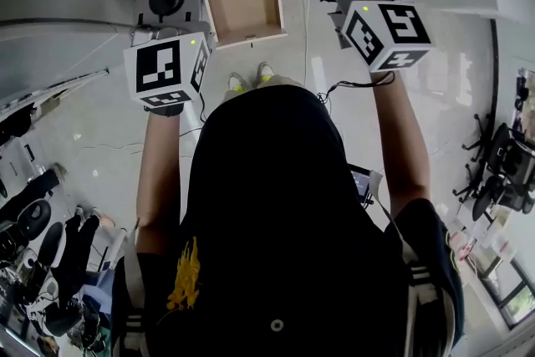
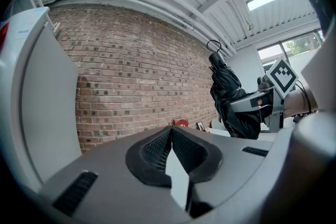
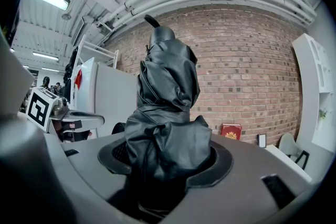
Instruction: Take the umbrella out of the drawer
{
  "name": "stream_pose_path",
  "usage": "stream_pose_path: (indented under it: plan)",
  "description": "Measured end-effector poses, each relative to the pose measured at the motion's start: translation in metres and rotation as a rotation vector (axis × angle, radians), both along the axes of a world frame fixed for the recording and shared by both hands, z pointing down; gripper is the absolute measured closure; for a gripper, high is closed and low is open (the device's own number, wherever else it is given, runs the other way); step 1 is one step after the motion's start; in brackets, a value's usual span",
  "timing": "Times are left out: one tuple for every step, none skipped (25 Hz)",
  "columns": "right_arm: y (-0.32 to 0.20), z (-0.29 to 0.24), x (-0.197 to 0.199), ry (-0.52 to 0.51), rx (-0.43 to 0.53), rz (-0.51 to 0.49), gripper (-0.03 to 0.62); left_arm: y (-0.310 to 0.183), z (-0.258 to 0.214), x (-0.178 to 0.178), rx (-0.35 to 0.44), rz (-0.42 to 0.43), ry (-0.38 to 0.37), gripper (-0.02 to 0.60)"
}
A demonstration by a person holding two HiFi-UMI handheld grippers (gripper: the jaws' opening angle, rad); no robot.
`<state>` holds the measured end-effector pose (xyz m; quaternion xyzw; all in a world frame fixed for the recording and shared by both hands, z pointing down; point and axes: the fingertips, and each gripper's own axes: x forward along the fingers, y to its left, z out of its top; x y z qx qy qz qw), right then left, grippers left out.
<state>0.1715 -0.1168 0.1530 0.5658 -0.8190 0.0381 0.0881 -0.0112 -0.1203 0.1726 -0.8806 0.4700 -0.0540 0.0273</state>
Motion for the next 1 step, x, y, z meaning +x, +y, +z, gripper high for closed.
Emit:
stream_pose_path:
  plan:
    - [-0.0001,0.0008,0.0002,-0.001,-0.002,0.0,0.318,-0.0003,-0.0002,0.0006,0.002,0.002,-0.002,0.563]
